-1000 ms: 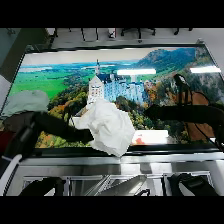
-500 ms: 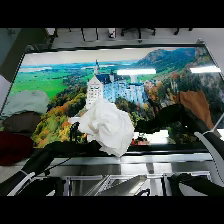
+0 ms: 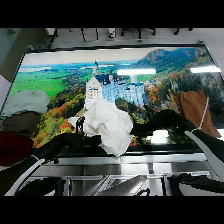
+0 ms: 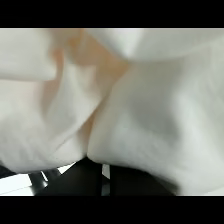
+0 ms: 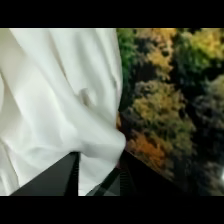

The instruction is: Fold the shirts.

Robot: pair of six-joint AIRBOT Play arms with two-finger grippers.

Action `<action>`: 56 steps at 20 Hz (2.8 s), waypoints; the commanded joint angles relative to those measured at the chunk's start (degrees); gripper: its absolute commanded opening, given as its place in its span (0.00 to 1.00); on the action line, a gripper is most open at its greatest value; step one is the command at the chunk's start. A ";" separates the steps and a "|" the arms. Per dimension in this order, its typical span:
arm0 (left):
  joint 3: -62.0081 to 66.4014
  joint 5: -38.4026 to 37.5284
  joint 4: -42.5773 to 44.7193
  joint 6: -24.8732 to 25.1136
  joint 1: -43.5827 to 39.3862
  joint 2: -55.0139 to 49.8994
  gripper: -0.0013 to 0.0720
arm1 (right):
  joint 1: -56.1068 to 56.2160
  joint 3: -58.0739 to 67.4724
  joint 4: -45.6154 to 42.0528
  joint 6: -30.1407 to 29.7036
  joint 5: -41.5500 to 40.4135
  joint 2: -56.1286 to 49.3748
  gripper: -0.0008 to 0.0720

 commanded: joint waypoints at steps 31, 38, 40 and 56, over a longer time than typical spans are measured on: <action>29.92 18.88 0.35 9.79 33.29 7.89 0.04 | -9.99 57.70 0.83 -13.60 -9.60 -1.01 0.05; 40.11 18.84 0.52 15.06 33.73 -29.03 0.04 | -7.91 57.75 4.39 -9.42 -3.17 -27.71 0.05; 48.33 22.64 0.48 15.02 33.73 -35.65 0.10 | -8.37 57.83 4.33 -9.22 -1.25 -28.33 0.06; 31.85 43.54 8.39 6.27 46.16 -12.35 0.98 | -34.38 60.65 0.42 -5.31 -22.16 -25.00 0.54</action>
